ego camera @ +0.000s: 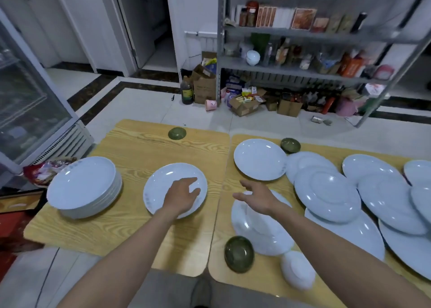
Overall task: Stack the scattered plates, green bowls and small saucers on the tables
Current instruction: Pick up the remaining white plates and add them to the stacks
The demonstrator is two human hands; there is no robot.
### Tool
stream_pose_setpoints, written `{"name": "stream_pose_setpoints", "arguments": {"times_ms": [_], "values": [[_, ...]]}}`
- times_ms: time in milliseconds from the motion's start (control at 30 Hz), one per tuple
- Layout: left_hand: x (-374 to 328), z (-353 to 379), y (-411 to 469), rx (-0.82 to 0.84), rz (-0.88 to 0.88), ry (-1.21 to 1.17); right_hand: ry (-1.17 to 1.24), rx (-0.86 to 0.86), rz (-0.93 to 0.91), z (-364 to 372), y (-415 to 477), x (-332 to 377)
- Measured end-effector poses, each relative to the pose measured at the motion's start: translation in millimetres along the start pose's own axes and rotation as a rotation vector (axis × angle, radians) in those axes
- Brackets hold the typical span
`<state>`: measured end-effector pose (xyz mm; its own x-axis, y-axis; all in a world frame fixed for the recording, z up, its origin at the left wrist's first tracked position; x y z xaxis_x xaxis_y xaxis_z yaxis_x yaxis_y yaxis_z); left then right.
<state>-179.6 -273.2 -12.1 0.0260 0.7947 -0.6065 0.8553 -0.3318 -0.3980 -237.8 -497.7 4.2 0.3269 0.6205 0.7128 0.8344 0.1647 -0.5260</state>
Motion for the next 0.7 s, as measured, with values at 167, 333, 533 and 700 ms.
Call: {"name": "stream_pose_setpoints", "arguments": {"times_ms": [167, 333, 533, 700], "values": [[-134.6, 50.1, -10.0, 0.003, 0.183, 0.52, -0.684, -0.193, 0.042, -57.2, -66.7, -28.1], [-230.7, 99.9, -26.2, -0.078, 0.351, 0.73, -0.826, -0.35, 0.153, -104.8, -124.8, -65.1], [-293.0, 136.3, -27.9, -0.089, 0.426, 0.724, -0.807, -0.397, 0.263, -147.4, -165.8, -106.6], [-317.4, 163.6, -11.5, -0.045, 0.441, 0.728, -0.75, -0.444, 0.327, -171.8, -178.5, -130.4]]}}
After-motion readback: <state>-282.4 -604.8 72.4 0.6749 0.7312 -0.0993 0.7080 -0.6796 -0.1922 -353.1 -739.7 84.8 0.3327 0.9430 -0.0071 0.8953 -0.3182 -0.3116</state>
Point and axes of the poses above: each hand's wrist, its own y-axis towards the middle knuckle, its own z-axis out of the palm, x = y × z, the point moved 9 cm from there along y, towards the middle knuckle, and after that the axes turned 14 degrees about x, right-handed, at the moved point
